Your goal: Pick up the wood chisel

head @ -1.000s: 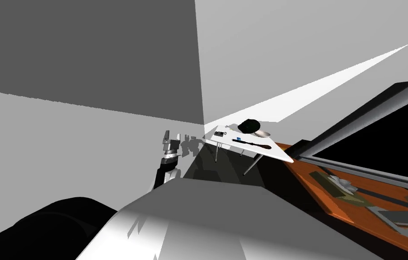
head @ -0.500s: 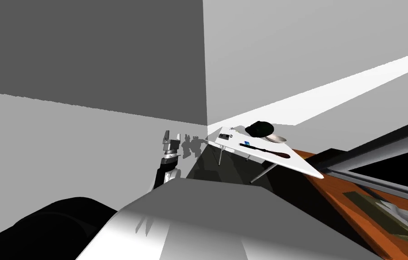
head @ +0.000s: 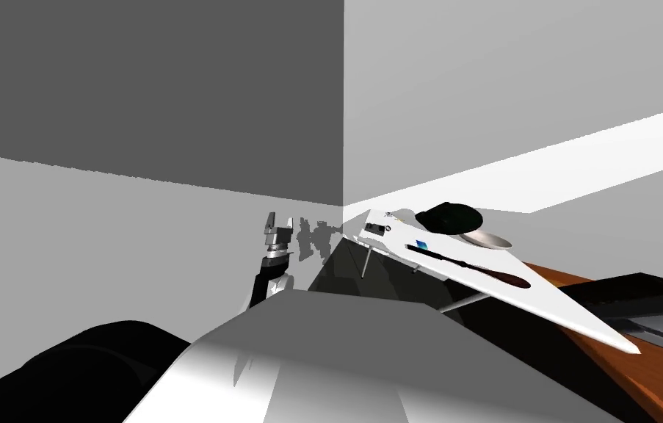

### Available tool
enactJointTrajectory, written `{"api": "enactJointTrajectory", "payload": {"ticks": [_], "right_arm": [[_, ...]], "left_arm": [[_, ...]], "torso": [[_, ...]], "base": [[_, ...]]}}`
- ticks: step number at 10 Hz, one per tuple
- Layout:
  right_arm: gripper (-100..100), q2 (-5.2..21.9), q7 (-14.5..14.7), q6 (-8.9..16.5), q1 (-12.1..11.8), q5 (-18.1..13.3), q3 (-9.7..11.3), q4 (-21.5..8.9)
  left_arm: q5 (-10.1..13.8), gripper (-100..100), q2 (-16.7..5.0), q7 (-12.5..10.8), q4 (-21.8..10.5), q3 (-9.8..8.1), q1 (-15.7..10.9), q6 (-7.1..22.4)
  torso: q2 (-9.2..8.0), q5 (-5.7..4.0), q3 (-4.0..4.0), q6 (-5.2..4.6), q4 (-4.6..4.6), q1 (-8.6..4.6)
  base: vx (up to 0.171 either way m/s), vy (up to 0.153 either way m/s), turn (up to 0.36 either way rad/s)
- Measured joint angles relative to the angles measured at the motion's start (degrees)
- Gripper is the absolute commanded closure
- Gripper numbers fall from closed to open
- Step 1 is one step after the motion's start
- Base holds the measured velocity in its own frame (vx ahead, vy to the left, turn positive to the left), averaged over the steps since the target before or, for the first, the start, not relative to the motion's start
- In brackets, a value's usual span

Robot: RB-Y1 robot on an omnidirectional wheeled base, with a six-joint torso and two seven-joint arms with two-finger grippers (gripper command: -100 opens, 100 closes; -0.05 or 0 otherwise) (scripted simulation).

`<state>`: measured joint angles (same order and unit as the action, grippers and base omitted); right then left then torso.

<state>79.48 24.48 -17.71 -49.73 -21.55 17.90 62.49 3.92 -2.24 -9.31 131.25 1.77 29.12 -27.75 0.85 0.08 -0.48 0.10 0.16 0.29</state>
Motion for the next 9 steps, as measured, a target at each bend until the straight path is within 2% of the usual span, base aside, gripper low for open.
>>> {"api": "enactJointTrajectory", "payload": {"ticks": [1,2,3,5,7,8,9], "right_arm": [[-100,1.5,0.6,-0.3,-0.7,0.0,-1.1,-0.9],[-100,2.7,0.6,-0.1,-0.8,0.0,-1.4,-0.7],[-100,3.9,0.5,-1.4,0.7,-0.3,-0.8,-3.1],[-100,6.8,0.3,-2.2,1.7,-0.7,-0.7,-4.5],[-100,9.2,0.2,-2.7,1.5,-0.6,-1.3,-4.6],[-100,9.9,0.0,-2.9,1.7,-0.7,-1.0,-4.3],[0,10.0,0.0,-3.0,1.8,-0.8,-1.0,-4.3]], "left_arm": [[0.0,0,0.0,0.0,0.0,0.0,0.0,0.0],[0.0,0,0.0,0.0,0.0,-0.01,0.0,0.0],[0.0,0,0.0,0.0,0.0,0.0,0.0,0.0],[0.0,0,0.0,0.0,0.0,0.0,0.0,0.0],[0.0,0,0.0,0.0,0.0,0.0,0.0,0.0],[0.0,0,0.0,0.0,0.0,0.0,0.0,0.0],[0.0,0,0.0,0.0,0.0,-0.01,0.0,0.0]], "torso": [[0.1,-0.01,-0.06,0.0,0.02,-0.14],[-0.08,-0.04,0.03,-0.07,-0.01,-0.12],[-0.11,-0.02,0.06,-0.02,-0.02,-0.08],[0.18,-0.01,-0.11,0.0,0.05,-0.05],[0.16,-0.01,-0.11,-0.04,0.05,-0.02],[0.11,-0.04,-0.07,-0.03,0.03,-0.07],[-0.28,-0.04,0.14,-0.12,-0.04,-0.08]], "base": [[0.165,0.01,0.068],[0.162,0.034,0.118],[0.226,0.043,0.153],[0.27,0.032,0.199],[0.223,0.012,0.173],[0.104,-0.005,0.051],[0.02,-0.001,-0.002]]}}
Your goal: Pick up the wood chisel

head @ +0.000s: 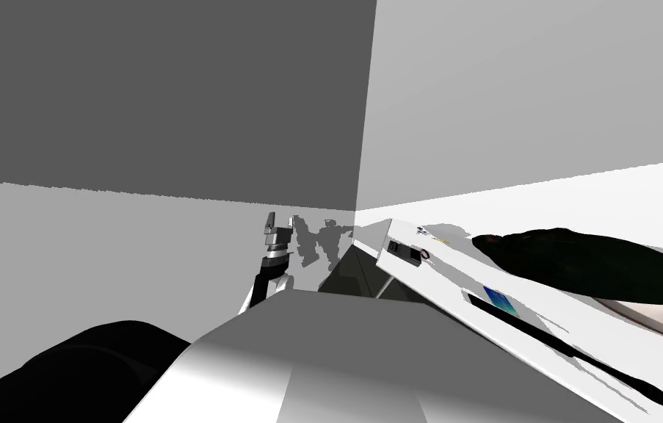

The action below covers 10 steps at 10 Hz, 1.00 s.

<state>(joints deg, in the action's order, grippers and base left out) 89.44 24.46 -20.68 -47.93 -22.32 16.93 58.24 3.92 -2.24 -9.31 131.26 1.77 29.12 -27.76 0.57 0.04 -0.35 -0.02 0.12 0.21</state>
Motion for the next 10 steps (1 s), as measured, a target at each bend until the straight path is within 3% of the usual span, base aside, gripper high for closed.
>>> {"api": "enactJointTrajectory", "payload": {"ticks": [1,2,5,6,10], "right_arm": [[-100,0.0,0.0,0.0,0.0,0.0,0.0,0.0],[-100,-0.8,0.4,-0.1,-0.7,0.4,-0.6,-0.5],[-100,-3.9,0.5,1.1,0.8,-0.4,0.7,-1.6],[100,-4.0,0.6,1.2,0.8,-0.4,0.7,-1.6],[100,-4.0,0.7,1.2,0.8,-0.4,0.7,-1.6]], "left_arm": [[0.0,0,0.0,0.0,0.0,0.0,0.0,0.0],[0.0,0,0.0,0.0,0.0,0.01,0.0,0.0],[0.0,0,0.0,0.0,0.0,0.0,0.0,0.0],[0.0,0,0.0,0.0,0.0,0.0,0.0,0.0],[0.0,0,0.0,0.0,0.0,0.0,0.0,0.0]], "torso": [[-0.34,0.0,0.21,-0.02,-0.09,0.01],[-0.54,-0.01,0.33,0.02,-0.14,-0.07],[-0.76,-0.05,0.47,-0.03,-0.2,-0.16],[-0.7,-0.02,0.44,-0.05,-0.19,-0.09],[-0.63,-0.03,0.4,-0.09,-0.18,-0.03]], "base": [[-0.008,-0.025,0.181],[-0.033,-0.048,0.135],[-0.032,-0.034,0.084],[0.0,0.0,0.0],[0.0,0.0,0.0]]}}
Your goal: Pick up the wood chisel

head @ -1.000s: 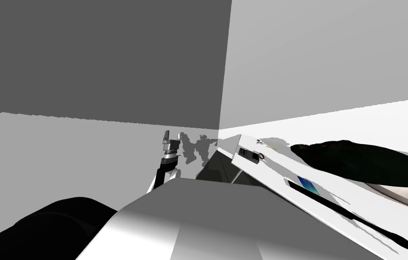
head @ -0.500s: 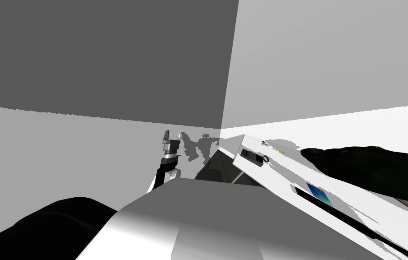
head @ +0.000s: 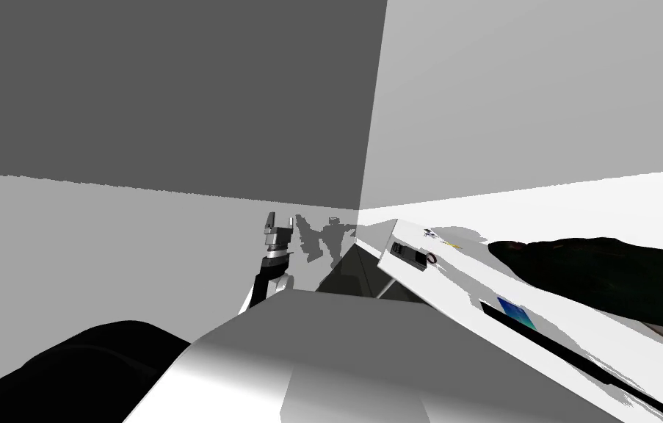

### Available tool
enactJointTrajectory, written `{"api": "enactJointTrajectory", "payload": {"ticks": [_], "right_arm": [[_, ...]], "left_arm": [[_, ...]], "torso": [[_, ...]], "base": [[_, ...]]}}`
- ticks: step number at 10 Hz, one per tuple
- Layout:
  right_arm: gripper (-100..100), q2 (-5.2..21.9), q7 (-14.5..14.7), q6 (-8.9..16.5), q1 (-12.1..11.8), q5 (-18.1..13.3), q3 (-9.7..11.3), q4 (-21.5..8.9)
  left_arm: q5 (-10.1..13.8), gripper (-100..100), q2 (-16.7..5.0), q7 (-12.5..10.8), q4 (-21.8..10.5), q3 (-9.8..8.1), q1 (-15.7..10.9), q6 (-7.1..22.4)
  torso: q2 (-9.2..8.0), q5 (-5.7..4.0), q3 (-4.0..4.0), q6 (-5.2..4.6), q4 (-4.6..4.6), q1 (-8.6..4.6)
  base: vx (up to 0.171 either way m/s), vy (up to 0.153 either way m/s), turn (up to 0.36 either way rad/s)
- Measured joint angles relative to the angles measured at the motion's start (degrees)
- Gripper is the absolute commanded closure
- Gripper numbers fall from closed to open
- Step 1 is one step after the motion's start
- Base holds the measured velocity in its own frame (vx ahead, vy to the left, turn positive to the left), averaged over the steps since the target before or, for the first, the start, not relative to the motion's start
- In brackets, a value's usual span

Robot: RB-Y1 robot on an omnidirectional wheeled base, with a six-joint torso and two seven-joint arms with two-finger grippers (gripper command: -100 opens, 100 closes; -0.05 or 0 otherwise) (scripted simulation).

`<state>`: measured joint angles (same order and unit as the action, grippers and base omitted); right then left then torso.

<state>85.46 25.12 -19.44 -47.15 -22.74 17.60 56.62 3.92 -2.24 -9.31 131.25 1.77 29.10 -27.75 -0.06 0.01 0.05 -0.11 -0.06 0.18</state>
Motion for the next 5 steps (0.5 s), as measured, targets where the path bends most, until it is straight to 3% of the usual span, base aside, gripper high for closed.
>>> {"api": "enactJointTrajectory", "payload": {"ticks": [1,2,4,5], "right_arm": [[0,0.0,0.0,0.0,0.0,0.0,0.0,0.0],[100,0.0,0.0,0.0,0.0,0.0,0.0,0.0],[100,3.2,-0.5,-0.7,-1.3,0.7,-0.9,1.5],[0,3.4,-0.6,-0.9,-1.3,0.7,-0.9,1.5]], "left_arm": [[0.0,0,0.0,0.0,0.0,0.0,0.0,0.0],[0.0,0,0.0,0.0,0.0,0.0,0.0,0.0],[0.0,0,0.0,0.0,0.0,0.0,0.0,0.0],[0.0,0,0.0,0.0,0.0,0.0,0.0,0.0]], "torso": [[0.0,0.01,0.0,0.0,0.0,0.01],[0.0,0.01,0.0,0.0,0.0,0.02],[0.1,0.12,-0.05,-0.09,0.02,0.33],[0.07,0.09,-0.04,-0.01,0.01,0.25]], "base": [[0.0,0.0,0.0],[0.034,0.031,-0.237],[0.037,0.052,-0.151],[0.002,0.007,0.005]]}}
